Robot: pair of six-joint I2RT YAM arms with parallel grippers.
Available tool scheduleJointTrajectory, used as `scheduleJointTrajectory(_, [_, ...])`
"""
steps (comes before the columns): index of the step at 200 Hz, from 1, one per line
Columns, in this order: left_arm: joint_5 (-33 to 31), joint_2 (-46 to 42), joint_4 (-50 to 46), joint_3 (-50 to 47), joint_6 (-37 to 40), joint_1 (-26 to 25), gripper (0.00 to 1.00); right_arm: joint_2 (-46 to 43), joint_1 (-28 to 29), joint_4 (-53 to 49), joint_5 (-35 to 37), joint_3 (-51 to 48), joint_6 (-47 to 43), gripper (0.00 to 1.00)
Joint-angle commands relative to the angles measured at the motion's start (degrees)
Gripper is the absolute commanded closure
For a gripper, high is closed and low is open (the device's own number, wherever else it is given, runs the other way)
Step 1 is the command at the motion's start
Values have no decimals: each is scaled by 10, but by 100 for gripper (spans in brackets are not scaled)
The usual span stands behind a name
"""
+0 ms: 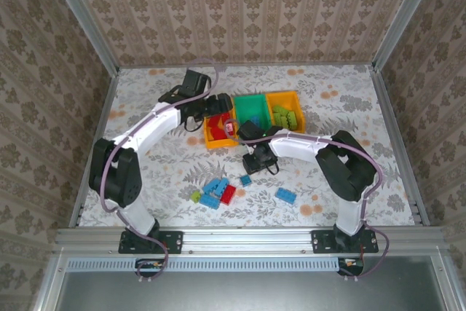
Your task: Sort the legos into containers by color
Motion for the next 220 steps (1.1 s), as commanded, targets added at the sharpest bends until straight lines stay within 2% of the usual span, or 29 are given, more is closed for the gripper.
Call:
scheduleJointTrajectory(1, [-6, -31, 32, -33, -11, 14, 14, 15, 8, -21, 17, 24, -11, 62])
scheduleJointTrajectory(14, [0, -42, 39, -52, -17, 15, 13, 13, 10, -20, 18, 25, -10, 69])
scheduleJointTrajectory(18, [2, -44, 41, -58, -18, 33, 13, 11, 9, -19, 18, 24, -9, 70])
scheduleJointTrajectory(30, [5, -52, 45, -72, -21, 41, 13, -1, 9, -13, 18, 20, -4, 73])
scheduleJointTrajectory(70, [-13, -85, 41, -105, -12, 52, 13, -57, 1, 47, -7, 29, 29, 75])
scheduleJointTrajectory(100, [-23, -100, 31, -119, -3, 57, 13, -66, -11, 129, -76, 59, 86, 76])
scheduleJointTrajectory(152, [-25, -131, 32, -159, 5, 67, 12, 23, -54, 156, -141, 178, 194, 76])
scheduleJointTrajectory(220, [-43, -183, 26, -217, 20, 74, 10, 132, -75, 111, -146, 311, 231, 70])
